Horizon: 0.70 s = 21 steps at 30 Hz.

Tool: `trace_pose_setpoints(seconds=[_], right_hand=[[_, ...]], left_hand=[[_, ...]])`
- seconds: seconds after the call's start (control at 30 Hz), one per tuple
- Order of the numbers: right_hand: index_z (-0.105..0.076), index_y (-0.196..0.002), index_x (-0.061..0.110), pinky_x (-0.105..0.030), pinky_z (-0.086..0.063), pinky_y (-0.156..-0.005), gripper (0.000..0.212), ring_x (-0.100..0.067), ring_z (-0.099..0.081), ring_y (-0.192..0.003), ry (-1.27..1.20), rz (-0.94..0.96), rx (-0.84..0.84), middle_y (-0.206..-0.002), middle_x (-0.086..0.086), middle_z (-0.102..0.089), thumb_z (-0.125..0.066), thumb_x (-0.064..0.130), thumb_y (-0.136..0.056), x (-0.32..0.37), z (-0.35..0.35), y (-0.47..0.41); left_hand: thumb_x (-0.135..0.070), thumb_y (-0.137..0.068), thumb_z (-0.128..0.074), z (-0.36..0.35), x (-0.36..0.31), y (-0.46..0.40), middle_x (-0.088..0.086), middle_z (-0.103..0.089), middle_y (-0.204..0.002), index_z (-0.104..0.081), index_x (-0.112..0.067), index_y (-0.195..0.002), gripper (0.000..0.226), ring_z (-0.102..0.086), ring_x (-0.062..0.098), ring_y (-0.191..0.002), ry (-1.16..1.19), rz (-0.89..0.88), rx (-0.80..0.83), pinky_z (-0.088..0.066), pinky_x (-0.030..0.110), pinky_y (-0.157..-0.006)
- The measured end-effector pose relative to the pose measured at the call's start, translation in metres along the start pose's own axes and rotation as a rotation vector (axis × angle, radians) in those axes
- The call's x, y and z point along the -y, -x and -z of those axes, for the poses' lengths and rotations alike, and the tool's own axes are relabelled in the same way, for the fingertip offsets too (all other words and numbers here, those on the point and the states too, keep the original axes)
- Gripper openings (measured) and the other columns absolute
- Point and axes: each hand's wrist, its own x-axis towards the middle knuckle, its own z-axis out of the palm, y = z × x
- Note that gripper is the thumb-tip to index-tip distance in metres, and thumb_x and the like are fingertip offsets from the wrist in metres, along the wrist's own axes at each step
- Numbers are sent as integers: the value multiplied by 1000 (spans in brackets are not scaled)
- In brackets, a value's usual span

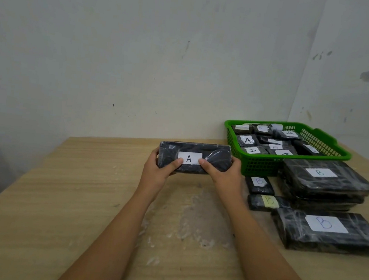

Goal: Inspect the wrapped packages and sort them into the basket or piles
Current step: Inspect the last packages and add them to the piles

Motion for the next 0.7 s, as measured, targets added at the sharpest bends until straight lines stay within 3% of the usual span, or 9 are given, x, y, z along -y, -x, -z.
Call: trace_pose_setpoints(seconds=[0.13,0.37,0.53,0.63,0.7], right_hand=[[-40,-146,12,-24,-44,-86,95,-10,-55,-106,4,22,-3,-129,0,-60,-92,42,-72,0,0,2],[-40,-146,14,-24,-45,-86,98,-9,-55,-107,25,32,1,-128,3,-59,-91,48,-70,2,1,8],[-42,-143,14,-25,-45,-82,98,-12,-57,-106,44,1,2,-124,4,-59,-89,57,-68,6,5,9],[-43,-139,15,-24,-44,-77,95,-13,-55,-103,69,-11,-2,-122,3,-58,-89,56,-68,7,7,9],[-43,-138,15,-20,-40,-65,92,-12,-52,-102,81,-25,8,-117,5,-55,-90,54,-69,7,9,8]], left_hand=[[-47,-68,-90,0,-2,5,-3,-74,-117,-60,-21,-133,76,-73,16,-107,-9,-21,-2,-60,42,-92],[-25,-84,-85,0,0,8,1,-72,-115,-60,-17,-130,53,-72,19,-106,-14,-13,-33,-62,33,-85],[-31,-82,-87,-2,-2,12,-1,-71,-117,-56,-18,-133,60,-72,13,-105,-33,-24,-34,-61,41,-92],[-35,-81,-86,-7,-8,20,-3,-66,-117,-46,-21,-134,68,-71,6,-100,-61,-36,-54,-61,31,-87],[-37,-82,-85,-7,-10,23,-6,-66,-114,-45,-22,-132,66,-70,3,-98,-88,-46,-59,-59,26,-83]])
